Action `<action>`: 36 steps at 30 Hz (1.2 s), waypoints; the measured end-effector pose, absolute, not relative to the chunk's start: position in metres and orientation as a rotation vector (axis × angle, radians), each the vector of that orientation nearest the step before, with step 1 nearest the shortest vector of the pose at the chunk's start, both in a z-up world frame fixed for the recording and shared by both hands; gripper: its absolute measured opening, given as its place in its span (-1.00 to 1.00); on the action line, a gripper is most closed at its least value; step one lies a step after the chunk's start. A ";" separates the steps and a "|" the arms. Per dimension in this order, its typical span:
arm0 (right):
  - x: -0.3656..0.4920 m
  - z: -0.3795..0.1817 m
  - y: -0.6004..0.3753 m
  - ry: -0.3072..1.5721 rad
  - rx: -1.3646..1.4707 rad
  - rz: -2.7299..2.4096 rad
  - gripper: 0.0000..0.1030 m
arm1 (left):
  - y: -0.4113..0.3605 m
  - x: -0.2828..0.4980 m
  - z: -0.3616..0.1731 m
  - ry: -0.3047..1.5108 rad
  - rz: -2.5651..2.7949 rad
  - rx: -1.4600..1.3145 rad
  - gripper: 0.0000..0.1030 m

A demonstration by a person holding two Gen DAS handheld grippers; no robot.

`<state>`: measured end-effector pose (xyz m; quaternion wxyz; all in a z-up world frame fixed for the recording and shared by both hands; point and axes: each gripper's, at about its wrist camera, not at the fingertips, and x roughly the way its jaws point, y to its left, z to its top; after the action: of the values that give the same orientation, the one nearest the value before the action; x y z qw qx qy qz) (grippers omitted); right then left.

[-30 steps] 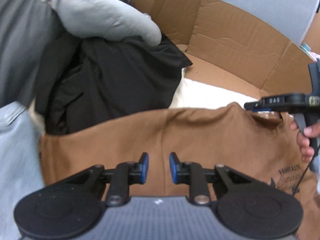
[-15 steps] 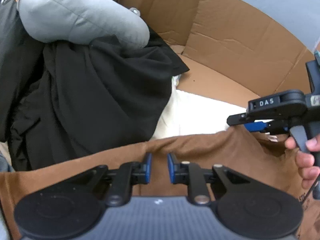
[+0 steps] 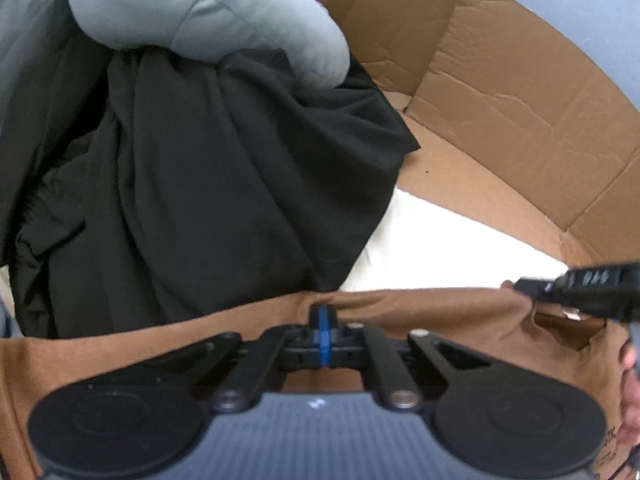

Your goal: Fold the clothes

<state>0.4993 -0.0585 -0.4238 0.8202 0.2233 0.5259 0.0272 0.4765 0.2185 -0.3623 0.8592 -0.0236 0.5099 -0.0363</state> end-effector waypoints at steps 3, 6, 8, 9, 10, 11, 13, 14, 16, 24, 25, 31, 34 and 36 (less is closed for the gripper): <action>0.495 -0.417 -0.065 1.098 0.484 0.043 -0.59 | 0.216 0.472 -0.358 1.074 -0.079 -0.030 -0.94; 0.489 -0.403 -0.074 1.047 0.455 0.026 -0.41 | 0.208 0.462 -0.350 1.069 -0.105 -0.007 -0.88; 0.488 -0.394 -0.080 1.028 0.429 0.037 -0.41 | 0.201 0.455 -0.345 1.064 -0.141 -0.004 -0.85; 0.487 -0.391 -0.083 1.024 0.423 0.042 -0.41 | 0.197 0.452 -0.343 1.061 -0.161 -0.005 -0.85; 0.486 -0.389 -0.086 1.022 0.417 0.047 -0.41 | 0.192 0.450 -0.341 1.056 -0.185 -0.008 -0.85; 0.485 -0.386 -0.089 1.020 0.402 0.051 -0.41 | 0.186 0.450 -0.340 1.047 -0.208 -0.009 -0.85; 0.481 -0.382 -0.095 1.017 0.361 0.053 -0.41 | 0.175 0.453 -0.339 1.026 -0.241 -0.008 -0.84; 0.478 -0.380 -0.099 1.013 0.329 0.052 -0.41 | 0.169 0.456 -0.339 1.017 -0.255 -0.017 -0.83; 0.474 -0.376 -0.110 0.999 0.266 0.036 -0.42 | 0.159 0.463 -0.340 1.002 -0.281 -0.035 -0.83; 0.461 -0.363 -0.212 0.979 0.242 -0.120 -0.42 | 0.111 0.481 -0.371 1.036 -0.326 -0.021 -0.83; 0.458 -0.364 -0.223 0.984 0.242 -0.134 -0.42 | 0.109 0.482 -0.376 1.048 -0.321 -0.017 -0.83; 0.436 -0.386 -0.264 1.040 0.231 -0.192 -0.42 | 0.101 0.477 -0.396 1.100 -0.306 -0.007 -0.83; 0.432 -0.403 -0.267 1.093 0.218 -0.181 -0.42 | 0.104 0.474 -0.392 1.099 -0.303 -0.012 -0.83; 0.428 -0.411 -0.267 1.114 0.218 -0.174 -0.38 | 0.106 0.470 -0.386 1.095 -0.304 -0.012 -0.81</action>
<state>0.4280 -0.2670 -0.4108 0.8396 0.1033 0.5270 -0.0824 0.4696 0.1060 -0.3856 0.8430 -0.0058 0.5183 -0.1440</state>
